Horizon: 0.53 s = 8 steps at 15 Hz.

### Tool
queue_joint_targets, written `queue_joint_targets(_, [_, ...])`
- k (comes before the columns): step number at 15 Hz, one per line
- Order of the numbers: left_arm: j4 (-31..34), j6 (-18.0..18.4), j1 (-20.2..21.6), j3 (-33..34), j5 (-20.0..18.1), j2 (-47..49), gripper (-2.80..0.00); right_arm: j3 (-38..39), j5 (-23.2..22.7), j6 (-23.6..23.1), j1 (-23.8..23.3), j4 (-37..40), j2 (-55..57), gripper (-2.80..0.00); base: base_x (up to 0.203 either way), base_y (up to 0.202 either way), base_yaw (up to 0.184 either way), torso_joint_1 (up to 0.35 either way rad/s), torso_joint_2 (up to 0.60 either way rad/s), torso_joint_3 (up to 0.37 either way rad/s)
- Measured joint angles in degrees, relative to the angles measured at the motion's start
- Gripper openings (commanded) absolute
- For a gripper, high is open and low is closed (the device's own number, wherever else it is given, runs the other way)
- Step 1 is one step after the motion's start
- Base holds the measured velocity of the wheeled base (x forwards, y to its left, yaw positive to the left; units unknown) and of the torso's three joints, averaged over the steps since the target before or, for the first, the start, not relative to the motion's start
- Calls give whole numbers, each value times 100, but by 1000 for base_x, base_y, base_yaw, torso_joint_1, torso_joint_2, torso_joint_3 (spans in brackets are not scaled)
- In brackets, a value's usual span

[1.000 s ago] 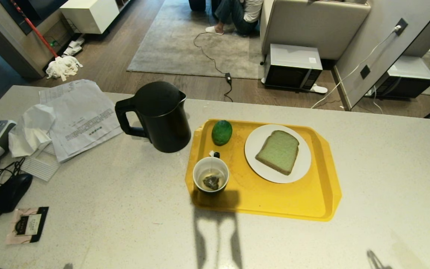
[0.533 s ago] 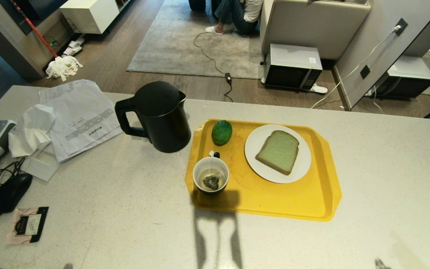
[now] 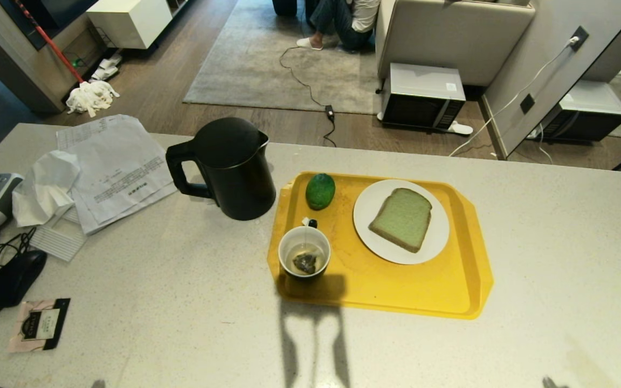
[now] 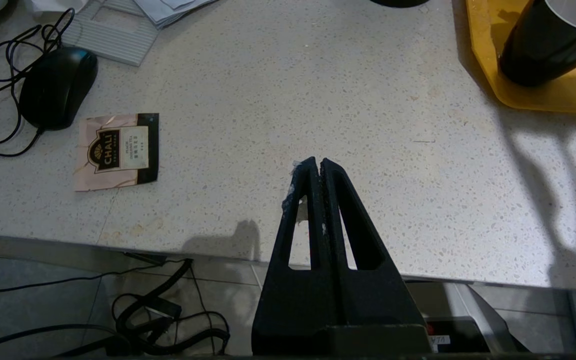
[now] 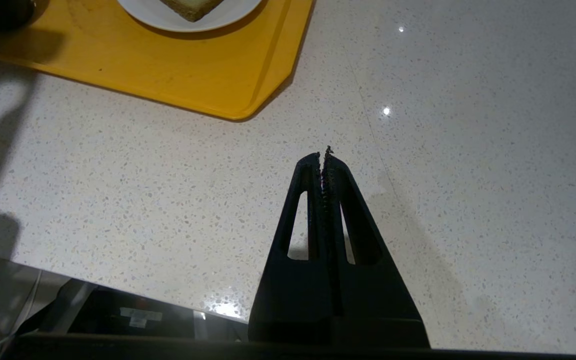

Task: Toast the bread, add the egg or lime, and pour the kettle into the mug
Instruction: Pick up the egg

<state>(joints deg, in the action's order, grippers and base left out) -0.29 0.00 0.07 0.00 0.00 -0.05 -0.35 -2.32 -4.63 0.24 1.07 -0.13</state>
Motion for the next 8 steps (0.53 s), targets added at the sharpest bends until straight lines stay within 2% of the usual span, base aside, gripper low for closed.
queue_joint_targets(8, [0, 0, 0, 0, 0, 0, -280, 2, -2, -8, -2, -2, 4, -280, 0, 0, 0, 0, 0, 0])
